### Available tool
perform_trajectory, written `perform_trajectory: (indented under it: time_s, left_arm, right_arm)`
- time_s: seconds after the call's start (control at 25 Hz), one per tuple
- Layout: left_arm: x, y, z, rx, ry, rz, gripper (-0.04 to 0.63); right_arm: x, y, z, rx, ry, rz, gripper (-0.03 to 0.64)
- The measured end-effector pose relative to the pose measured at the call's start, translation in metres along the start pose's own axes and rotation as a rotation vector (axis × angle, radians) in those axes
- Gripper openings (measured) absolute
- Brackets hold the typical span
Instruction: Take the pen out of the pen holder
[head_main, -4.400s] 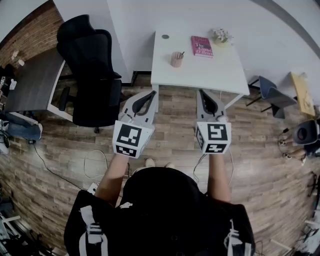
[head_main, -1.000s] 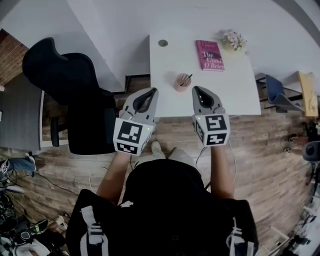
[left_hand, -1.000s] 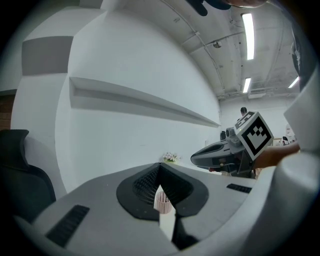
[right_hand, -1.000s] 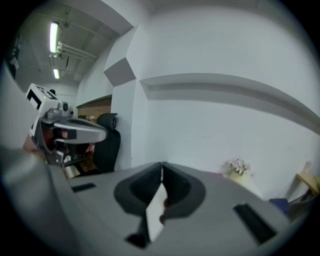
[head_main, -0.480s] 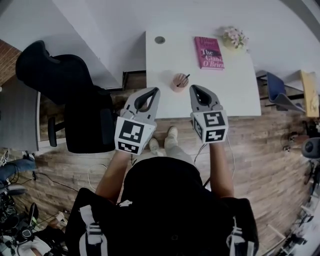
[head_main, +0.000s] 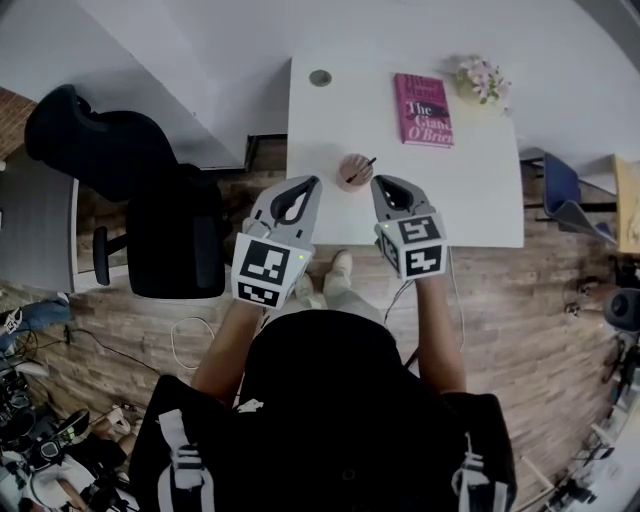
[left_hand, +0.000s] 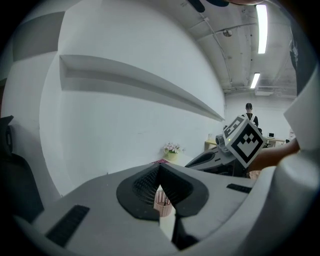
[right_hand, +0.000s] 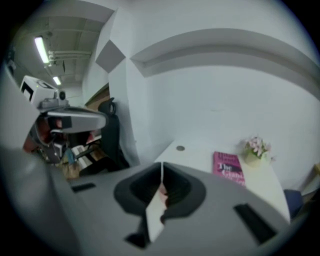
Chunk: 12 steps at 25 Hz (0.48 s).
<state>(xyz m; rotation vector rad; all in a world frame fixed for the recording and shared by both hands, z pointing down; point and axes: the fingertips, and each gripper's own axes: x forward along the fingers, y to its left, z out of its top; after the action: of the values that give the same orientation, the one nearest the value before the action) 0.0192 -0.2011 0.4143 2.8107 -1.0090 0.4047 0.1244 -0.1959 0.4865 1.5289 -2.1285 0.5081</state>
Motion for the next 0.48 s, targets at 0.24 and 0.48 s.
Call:
perform_trajectory:
  time_s: [0.24,0.48]
  left_arm:
    - [0.021,0.002,-0.011,-0.021,0.043,0.015,0.015]
    - [0.037,0.003,-0.021,-0.042,0.071,0.031,0.015]
  right_arm:
    - [0.03,-0.007,-0.029,0.004,0.127,0.089,0.035]
    - [0.055,-0.012,-0.053,-0.027,0.225,0.15,0.037]
